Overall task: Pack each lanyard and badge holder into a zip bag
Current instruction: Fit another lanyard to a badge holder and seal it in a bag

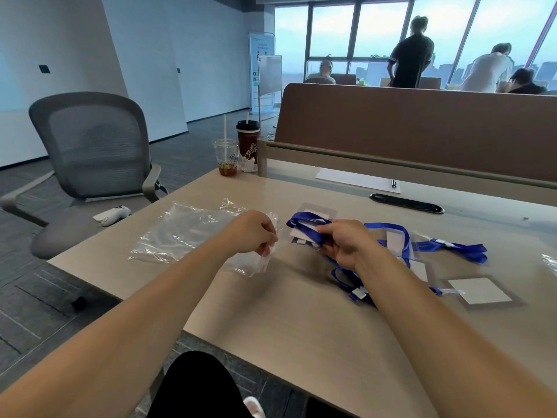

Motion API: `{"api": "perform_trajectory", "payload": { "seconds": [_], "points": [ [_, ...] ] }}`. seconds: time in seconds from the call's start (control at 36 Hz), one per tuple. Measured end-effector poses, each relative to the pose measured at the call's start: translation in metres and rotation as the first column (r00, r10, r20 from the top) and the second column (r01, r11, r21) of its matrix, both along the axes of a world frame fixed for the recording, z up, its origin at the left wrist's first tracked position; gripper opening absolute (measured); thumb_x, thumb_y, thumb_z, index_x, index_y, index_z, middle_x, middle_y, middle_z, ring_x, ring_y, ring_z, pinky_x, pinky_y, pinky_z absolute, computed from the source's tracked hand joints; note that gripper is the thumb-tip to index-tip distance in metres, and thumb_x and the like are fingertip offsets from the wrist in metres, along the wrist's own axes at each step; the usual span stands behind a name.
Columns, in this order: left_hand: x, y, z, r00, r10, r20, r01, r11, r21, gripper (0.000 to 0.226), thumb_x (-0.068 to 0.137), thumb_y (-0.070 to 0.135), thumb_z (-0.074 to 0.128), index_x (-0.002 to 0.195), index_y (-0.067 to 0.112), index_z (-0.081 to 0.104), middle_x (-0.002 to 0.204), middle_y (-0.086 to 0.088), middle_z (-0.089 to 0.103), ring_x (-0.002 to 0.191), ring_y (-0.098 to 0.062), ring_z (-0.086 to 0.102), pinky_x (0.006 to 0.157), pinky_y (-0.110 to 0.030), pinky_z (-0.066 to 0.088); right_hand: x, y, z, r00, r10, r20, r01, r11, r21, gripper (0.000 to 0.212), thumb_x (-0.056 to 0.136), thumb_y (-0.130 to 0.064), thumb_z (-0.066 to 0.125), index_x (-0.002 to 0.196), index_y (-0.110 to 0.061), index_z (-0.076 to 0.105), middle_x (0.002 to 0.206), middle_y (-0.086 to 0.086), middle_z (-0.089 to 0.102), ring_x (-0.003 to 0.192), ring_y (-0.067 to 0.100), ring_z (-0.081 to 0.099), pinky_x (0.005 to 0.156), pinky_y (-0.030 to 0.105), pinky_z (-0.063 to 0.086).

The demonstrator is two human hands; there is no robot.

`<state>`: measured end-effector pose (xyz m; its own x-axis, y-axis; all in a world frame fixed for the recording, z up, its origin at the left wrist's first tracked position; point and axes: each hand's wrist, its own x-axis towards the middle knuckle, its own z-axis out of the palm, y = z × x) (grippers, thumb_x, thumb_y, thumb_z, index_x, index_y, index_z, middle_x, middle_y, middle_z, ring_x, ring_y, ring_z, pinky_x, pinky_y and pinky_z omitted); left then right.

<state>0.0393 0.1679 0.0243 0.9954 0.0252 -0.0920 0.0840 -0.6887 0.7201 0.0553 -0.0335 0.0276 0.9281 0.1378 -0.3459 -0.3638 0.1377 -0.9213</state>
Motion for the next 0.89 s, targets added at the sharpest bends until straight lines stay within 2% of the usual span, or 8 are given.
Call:
{"api": "perform_trajectory", "payload": {
  "seconds": [0.08,0.19,0.33,0.44,0.53,0.61,0.78,0.89],
  "points": [
    [0.002,-0.001,0.001,0.999,0.042,0.017,-0.042,0.998,-0.047,0.006,0.091,0.006,0.064,0.090,0.004,0.069,0.077,-0.013,0.074,0.067,-0.023,0.073,0.073,-0.031,0.062,0.001,0.002,-0.003,1.000,-0.002,-0.004,0.002,0.998,-0.064,0.025,0.096,0.006,0.054,0.120,0.004,0.055,0.094,0.018,0.070,0.072,0.023,0.069,0.047,0.027,0.057],
    [0.003,-0.004,0.002,0.995,0.092,0.030,-0.088,0.991,-0.105,0.006,0.091,0.007,0.065,0.088,0.004,0.070,0.077,-0.013,0.074,0.072,-0.026,0.074,0.077,-0.037,0.062,0.002,0.005,-0.009,1.000,0.014,-0.012,-0.015,0.992,-0.124,0.027,0.095,0.004,0.056,0.122,0.001,0.054,0.106,0.018,0.070,0.090,0.026,0.070,0.071,0.035,0.059],
    [0.003,-0.008,0.000,0.993,0.113,0.042,-0.105,0.982,-0.154,0.007,0.090,0.007,0.065,0.087,0.003,0.070,0.082,-0.017,0.074,0.078,-0.032,0.074,0.082,-0.046,0.060,0.003,0.008,-0.011,1.000,-0.017,-0.026,0.012,0.981,-0.195,0.031,0.093,0.001,0.060,0.124,0.000,0.053,0.111,0.019,0.068,0.096,0.028,0.072,0.069,0.033,0.061],
    [0.004,-0.014,0.001,0.992,0.119,0.051,-0.111,0.985,-0.134,0.006,0.092,0.009,0.065,0.090,0.005,0.069,0.083,-0.015,0.074,0.079,-0.029,0.074,0.081,-0.041,0.061,0.002,0.008,-0.011,0.999,-0.021,-0.044,0.010,0.971,-0.237,0.031,0.093,0.000,0.061,0.121,-0.003,0.050,0.111,0.018,0.066,0.094,0.026,0.071,0.068,0.030,0.061],
    [0.005,-0.015,0.001,0.993,0.104,0.052,-0.097,0.987,-0.132,0.005,0.091,0.010,0.067,0.088,0.006,0.070,0.084,-0.013,0.073,0.080,-0.028,0.073,0.079,-0.039,0.062,0.005,0.008,-0.013,0.998,-0.057,-0.035,0.047,0.968,-0.248,0.032,0.092,0.001,0.061,0.123,0.000,0.051,0.112,0.018,0.065,0.096,0.026,0.070,0.082,0.036,0.061],
    [0.006,-0.016,0.000,0.994,0.091,0.053,-0.083,0.987,-0.135,0.007,0.091,0.011,0.068,0.089,0.006,0.072,0.086,-0.012,0.072,0.081,-0.026,0.072,0.080,-0.038,0.061,0.007,0.009,-0.015,0.996,-0.086,-0.022,0.078,0.966,-0.247,0.035,0.092,0.002,0.061,0.126,0.001,0.054,0.110,0.018,0.065,0.096,0.026,0.070,0.087,0.039,0.060],
    [0.008,-0.016,-0.005,0.996,0.048,0.079,-0.034,0.984,-0.173,0.011,0.089,0.013,0.071,0.091,0.003,0.074,0.098,-0.008,0.073,0.081,-0.019,0.066,0.077,-0.029,0.059,0.008,0.012,-0.017,0.996,-0.091,0.006,0.089,0.959,-0.267,0.052,0.090,0.004,0.062,0.139,-0.002,0.046,0.097,0.014,0.061,0.085,0.023,0.067,0.073,0.032,0.061],
    [0.008,-0.016,-0.008,0.994,0.035,0.099,-0.018,0.985,-0.169,0.011,0.091,0.012,0.068,0.093,0.003,0.073,0.099,-0.010,0.072,0.079,-0.017,0.063,0.076,-0.027,0.058,0.008,0.017,-0.020,0.996,-0.077,0.040,0.086,0.950,-0.300,0.051,0.087,0.001,0.064,0.136,-0.002,0.049,0.103,0.016,0.065,0.097,0.030,0.068,0.090,0.047,0.058]
  ]
}}
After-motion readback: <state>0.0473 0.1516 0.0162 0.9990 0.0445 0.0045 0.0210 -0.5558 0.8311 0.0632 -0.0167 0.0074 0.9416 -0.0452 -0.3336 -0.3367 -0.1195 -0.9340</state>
